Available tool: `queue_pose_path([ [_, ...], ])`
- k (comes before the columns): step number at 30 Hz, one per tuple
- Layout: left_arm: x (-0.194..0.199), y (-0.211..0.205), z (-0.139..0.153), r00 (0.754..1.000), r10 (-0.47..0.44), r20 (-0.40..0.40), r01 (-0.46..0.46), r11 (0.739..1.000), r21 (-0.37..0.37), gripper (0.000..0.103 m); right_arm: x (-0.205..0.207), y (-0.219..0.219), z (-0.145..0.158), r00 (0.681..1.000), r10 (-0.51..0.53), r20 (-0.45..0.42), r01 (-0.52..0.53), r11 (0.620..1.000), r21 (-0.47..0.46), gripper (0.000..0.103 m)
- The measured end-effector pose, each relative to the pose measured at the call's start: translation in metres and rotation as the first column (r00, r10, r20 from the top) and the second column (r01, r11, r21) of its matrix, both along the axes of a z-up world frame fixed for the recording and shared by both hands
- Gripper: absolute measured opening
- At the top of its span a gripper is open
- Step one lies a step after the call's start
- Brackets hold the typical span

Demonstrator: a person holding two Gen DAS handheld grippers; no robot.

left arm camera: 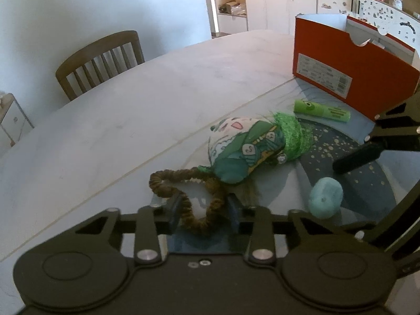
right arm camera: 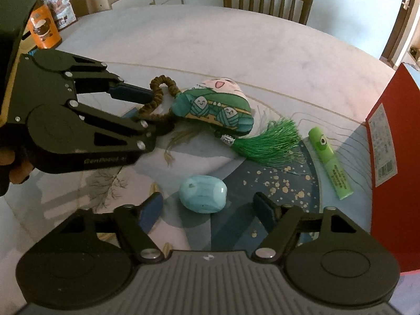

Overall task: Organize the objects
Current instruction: 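Grasp the brown bead bracelet with the left gripper while the right grasps the blue soap, then carry the bracelet and blue soap with both grippers over the red box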

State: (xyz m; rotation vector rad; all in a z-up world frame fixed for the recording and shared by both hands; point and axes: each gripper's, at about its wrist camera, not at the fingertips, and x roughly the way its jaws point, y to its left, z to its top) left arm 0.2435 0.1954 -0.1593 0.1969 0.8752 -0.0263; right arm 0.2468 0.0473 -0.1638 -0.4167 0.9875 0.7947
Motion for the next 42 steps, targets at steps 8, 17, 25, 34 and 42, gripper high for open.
queue_pose_path([
  [8,-0.003,0.007,0.003,0.997,0.071,0.012,-0.071,0.997,-0.009,0.009,-0.003,0.001,0.001,1.0,0.002,0.029,-0.002,1.0,-0.006,0.05],
  [17,-0.019,0.013,0.014,0.987,0.161,0.017,-0.16,0.985,-0.066,0.006,-0.012,-0.005,0.007,0.998,0.028,0.06,-0.027,1.0,-0.014,0.038],
  [25,-0.047,0.011,0.041,0.975,0.219,0.029,-0.212,0.966,-0.148,0.006,-0.023,-0.02,0.032,0.997,0.028,0.067,-0.032,0.998,0.055,0.038],
  [34,-0.067,-0.014,0.086,0.97,0.232,0.072,-0.211,0.952,-0.222,0.006,-0.033,-0.055,0.081,0.997,0.008,0.078,-0.019,0.989,0.148,0.038],
  [42,-0.069,-0.05,0.118,0.975,0.201,0.093,-0.17,0.949,-0.264,0.006,-0.031,-0.099,0.115,0.995,-0.032,0.094,0.014,0.981,0.195,0.038],
])
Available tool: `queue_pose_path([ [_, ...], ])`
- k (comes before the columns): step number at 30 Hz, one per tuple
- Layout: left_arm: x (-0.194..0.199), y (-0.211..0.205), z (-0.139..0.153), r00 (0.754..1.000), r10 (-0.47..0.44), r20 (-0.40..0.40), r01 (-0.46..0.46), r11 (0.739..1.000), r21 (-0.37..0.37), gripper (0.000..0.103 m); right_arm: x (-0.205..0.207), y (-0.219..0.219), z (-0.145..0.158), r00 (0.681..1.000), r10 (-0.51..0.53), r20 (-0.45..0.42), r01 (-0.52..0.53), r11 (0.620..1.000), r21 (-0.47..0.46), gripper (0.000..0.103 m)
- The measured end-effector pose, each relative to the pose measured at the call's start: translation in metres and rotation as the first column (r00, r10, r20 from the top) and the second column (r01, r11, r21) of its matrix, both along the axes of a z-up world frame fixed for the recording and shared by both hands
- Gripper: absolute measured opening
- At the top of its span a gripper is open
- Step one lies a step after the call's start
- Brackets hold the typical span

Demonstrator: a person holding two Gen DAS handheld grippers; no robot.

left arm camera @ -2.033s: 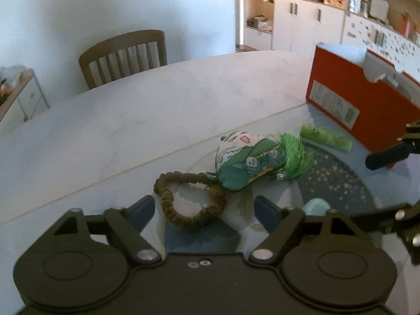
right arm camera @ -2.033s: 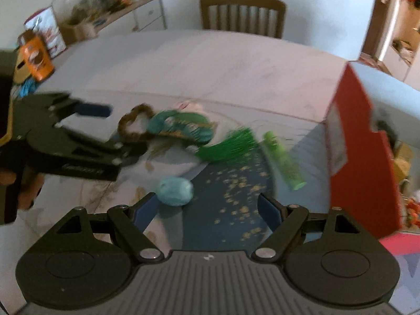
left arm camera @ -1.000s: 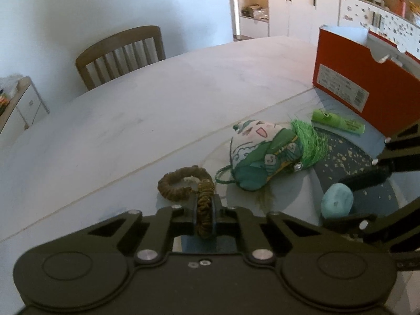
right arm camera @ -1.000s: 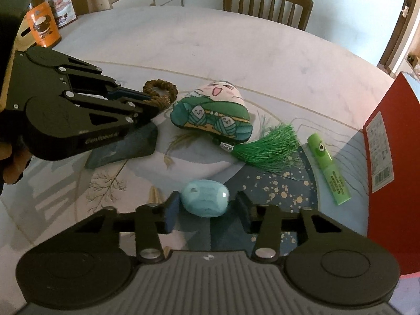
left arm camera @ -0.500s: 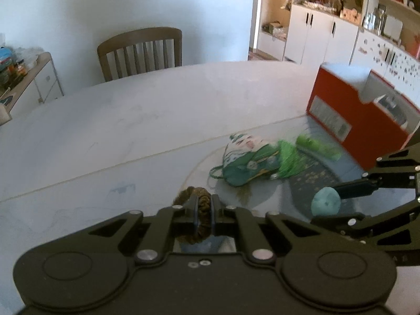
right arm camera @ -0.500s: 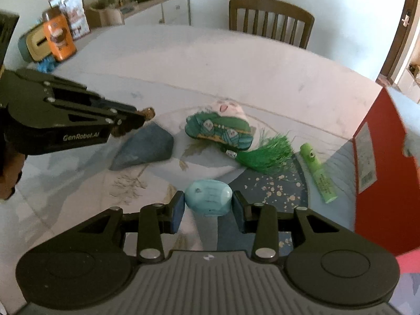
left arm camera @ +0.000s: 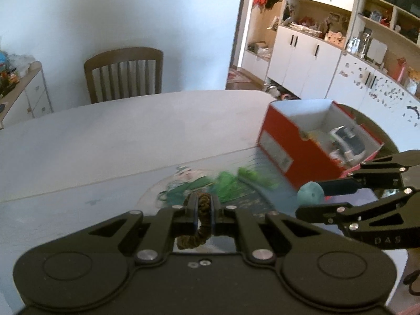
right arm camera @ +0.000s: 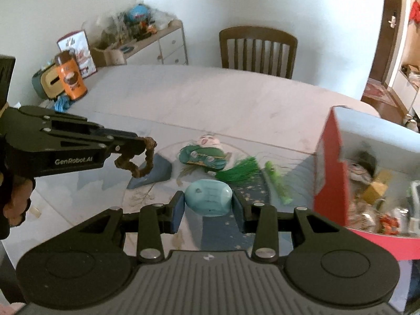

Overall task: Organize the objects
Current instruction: 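Carry the bracelet and blue soap with both grippers over the red box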

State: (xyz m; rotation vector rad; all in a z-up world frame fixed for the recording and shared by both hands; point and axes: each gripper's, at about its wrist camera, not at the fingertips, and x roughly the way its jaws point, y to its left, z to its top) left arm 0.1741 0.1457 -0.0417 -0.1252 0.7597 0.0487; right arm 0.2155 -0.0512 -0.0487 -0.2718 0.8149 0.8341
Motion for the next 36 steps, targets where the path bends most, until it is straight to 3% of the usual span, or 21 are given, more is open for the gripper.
queue_pose_path([
  [15,0.046,-0.086,0.032,0.994,-0.108,0.027,0.108,0.994,0.001,0.006,0.045,-0.101,0.033,0.992,-0.109,0.06,0.106,0.993,0.048,0.038],
  [36,0.158,-0.201,0.058,0.971,-0.232,0.054,0.231,0.973,0.013,0.006,0.132,-0.202,0.016,0.982,-0.174,0.068,0.173,0.985,0.023,0.038],
])
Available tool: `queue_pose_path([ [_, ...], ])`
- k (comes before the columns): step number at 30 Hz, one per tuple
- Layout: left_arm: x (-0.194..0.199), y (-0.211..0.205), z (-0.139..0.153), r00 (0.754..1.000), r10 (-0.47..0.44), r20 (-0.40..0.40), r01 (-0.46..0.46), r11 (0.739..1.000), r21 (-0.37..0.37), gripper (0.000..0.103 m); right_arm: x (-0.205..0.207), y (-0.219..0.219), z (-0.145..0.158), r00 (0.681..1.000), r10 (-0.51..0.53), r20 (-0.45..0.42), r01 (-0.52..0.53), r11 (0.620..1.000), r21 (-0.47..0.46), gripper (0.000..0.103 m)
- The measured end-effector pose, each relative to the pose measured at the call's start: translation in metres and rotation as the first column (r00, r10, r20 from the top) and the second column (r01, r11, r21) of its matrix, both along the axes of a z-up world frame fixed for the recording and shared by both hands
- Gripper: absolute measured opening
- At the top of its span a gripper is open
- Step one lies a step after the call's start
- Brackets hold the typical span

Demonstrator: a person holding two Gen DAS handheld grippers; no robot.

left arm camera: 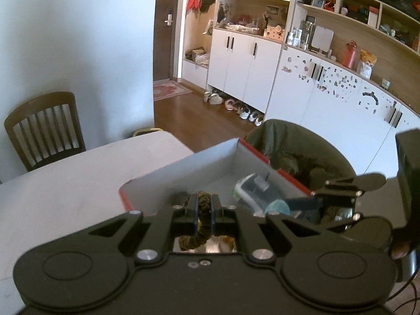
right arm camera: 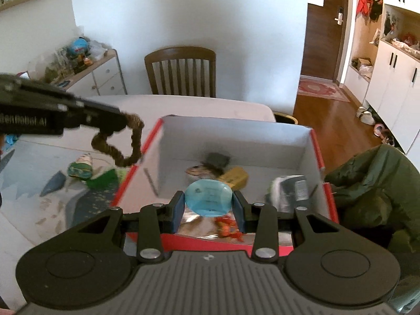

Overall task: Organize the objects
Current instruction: 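Carry the bracelet and blue soap with both grippers over the red box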

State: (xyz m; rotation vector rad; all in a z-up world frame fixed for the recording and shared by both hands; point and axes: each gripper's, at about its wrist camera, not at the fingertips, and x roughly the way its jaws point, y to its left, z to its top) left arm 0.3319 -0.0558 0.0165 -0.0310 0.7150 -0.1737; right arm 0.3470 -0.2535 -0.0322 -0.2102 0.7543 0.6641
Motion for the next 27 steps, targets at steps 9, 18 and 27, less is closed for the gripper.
queue_pose_path([
  [9,0.049,-0.018,-0.011,0.999,0.021,-0.031,-0.022,0.999,-0.023,0.006,0.041,-0.006,-0.02,1.0,0.006,-0.023,-0.007,0.999,-0.04,0.038],
  [18,0.078,-0.026,-0.058,0.989,0.052,-0.138,-0.046,0.998,0.046,0.006,0.069,0.009,-0.049,0.997,0.053,-0.064,-0.059,0.993,-0.1,0.038],
  [27,0.091,-0.022,-0.1,0.963,0.094,-0.255,-0.071,0.993,0.098,0.006,0.082,0.027,-0.073,0.991,0.095,-0.098,-0.11,0.982,-0.155,0.038],
])
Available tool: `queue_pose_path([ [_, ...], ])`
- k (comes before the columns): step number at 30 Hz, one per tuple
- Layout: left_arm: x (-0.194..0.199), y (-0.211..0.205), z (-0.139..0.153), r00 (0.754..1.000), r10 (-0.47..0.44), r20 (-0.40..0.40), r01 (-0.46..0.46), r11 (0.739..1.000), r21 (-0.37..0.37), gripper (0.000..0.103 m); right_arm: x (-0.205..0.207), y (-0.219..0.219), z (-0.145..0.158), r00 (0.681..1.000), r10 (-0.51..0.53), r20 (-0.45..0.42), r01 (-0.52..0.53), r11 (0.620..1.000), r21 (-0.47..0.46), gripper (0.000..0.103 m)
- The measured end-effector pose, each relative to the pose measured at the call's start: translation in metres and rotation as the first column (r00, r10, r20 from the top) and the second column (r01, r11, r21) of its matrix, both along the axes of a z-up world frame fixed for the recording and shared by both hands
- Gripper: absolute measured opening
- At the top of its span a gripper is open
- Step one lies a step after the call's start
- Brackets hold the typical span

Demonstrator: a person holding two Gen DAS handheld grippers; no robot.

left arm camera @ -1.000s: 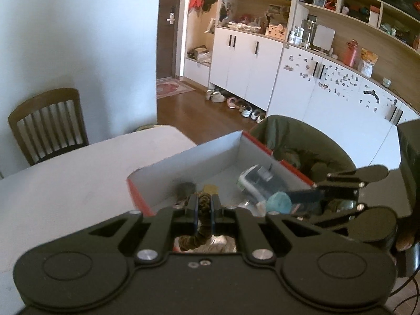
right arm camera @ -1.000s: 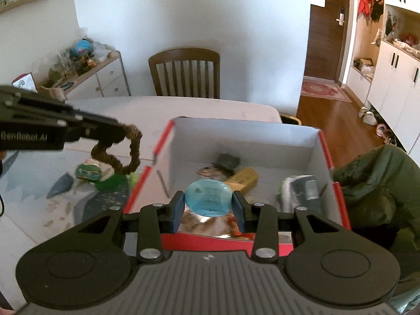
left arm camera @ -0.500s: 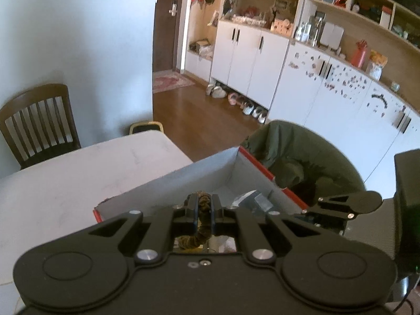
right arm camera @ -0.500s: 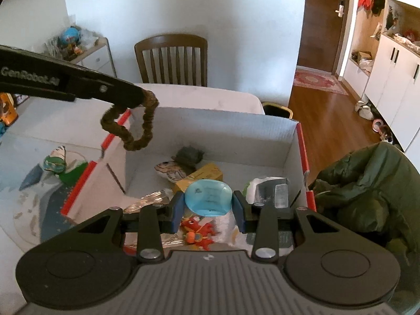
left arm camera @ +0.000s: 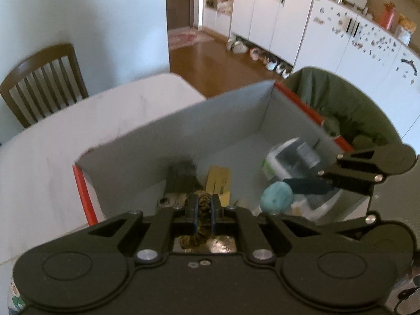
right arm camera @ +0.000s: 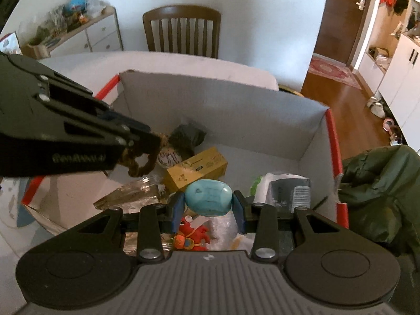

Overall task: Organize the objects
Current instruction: 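Carry the bracelet and blue soap with both grippers over the red box, then lower the bracelet and soap into the box and open both grippers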

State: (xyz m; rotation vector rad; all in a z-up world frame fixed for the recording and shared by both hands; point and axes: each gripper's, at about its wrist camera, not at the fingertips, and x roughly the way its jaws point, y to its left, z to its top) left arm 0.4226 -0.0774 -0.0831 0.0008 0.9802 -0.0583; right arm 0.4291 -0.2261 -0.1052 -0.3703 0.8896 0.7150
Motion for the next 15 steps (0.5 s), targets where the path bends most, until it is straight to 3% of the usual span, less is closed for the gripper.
queue_pose_path([
  [15,0.014,-0.002,-0.041,0.987,0.013,-0.161,-0.016,1.0,-0.017,0.008,0.006,0.01,-0.022,0.997,0.066,-0.03,-0.068,0.995,-0.069,0.038],
])
